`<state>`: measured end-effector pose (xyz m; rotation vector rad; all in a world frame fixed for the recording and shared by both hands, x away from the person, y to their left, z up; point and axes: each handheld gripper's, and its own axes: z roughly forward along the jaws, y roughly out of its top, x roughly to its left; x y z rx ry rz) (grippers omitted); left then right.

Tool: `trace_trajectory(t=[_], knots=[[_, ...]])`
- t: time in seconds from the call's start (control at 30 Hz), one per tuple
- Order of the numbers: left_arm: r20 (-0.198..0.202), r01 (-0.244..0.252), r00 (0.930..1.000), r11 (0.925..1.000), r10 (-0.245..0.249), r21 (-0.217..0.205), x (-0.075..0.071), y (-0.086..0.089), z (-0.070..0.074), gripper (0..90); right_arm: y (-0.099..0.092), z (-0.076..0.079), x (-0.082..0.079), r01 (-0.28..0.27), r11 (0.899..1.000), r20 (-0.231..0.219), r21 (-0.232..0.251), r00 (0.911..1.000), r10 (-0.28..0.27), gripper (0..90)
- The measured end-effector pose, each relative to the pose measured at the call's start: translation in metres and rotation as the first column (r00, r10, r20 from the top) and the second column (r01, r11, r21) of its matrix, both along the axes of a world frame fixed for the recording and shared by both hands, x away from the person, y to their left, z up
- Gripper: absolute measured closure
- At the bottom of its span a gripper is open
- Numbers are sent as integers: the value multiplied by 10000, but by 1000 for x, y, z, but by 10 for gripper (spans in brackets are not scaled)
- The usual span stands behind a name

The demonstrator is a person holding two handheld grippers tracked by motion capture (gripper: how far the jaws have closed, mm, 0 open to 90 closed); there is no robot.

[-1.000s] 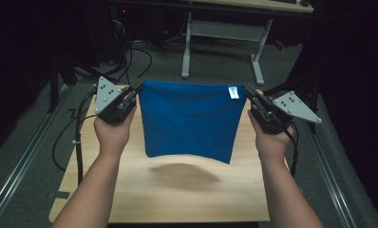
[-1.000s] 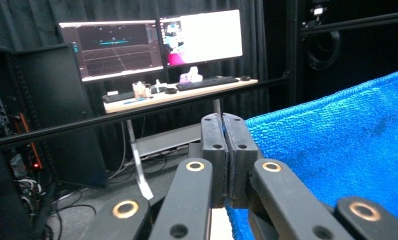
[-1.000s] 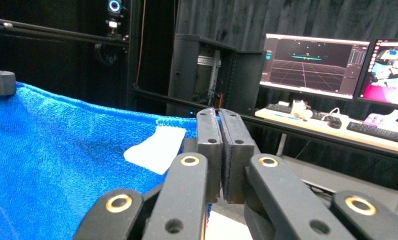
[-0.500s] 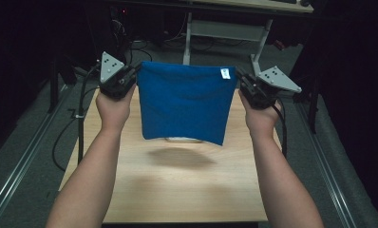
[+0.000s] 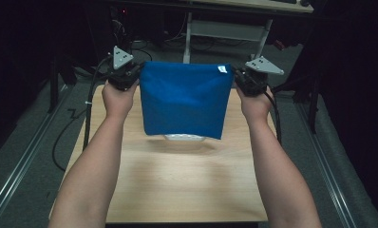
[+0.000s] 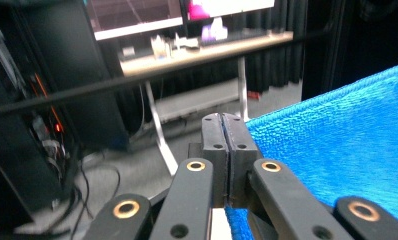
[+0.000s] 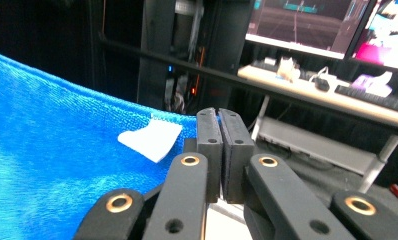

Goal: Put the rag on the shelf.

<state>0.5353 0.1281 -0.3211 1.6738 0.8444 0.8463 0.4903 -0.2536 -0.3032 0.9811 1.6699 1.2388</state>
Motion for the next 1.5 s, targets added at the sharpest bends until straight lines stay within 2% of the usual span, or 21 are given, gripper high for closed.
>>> trace_trajectory(t=[0.13,0.3,0.57,0.63,0.67,0.73,0.93,1.27,1.33,1.5], knots=[[-662,-34,9978,9990,64,445,11,-4,-25,896,0,-16,13,69,9994,-522,-338,9986,-87,893],[-1276,-13,9918,9993,61,372,16,-2,-51,896,2,-38,23,45,9991,-1101,-425,9939,-92,893],[-1896,156,9818,9989,-71,433,14,0,-83,896,5,-67,27,4,9978,-1615,-665,9868,-111,892],[-2016,203,9794,9982,-85,563,14,-1,-87,896,5,-73,27,-16,9974,-1700,-723,9854,-107,892],[-1961,218,9805,9983,-109,538,13,-1,-90,895,5,-75,26,19,9973,-1767,-731,9842,-148,892],[-2099,258,9776,9988,-164,420,12,0,-94,896,4,-80,26,-27,9973,-1873,-735,9822,-111,892],[-2368,406,9712,9976,-263,554,8,-2,-106,895,2,-92,24,33,9981,-2110,-617,9774,-163,892],[-3152,715,9475,9964,-536,457,2,-4,-131,895,-3,-115,20,11,9988,-2503,-486,9681,-132,890],[-3150,768,9473,9958,-576,490,0,-6,-134,895,-5,-120,19,13,9989,-2549,-471,9669,-133,890],[-3379,858,9388,9955,-669,414,-3,-8,-144,894,-8,-130,16,-13,9995,-2784,-323,9604,-78,891]])
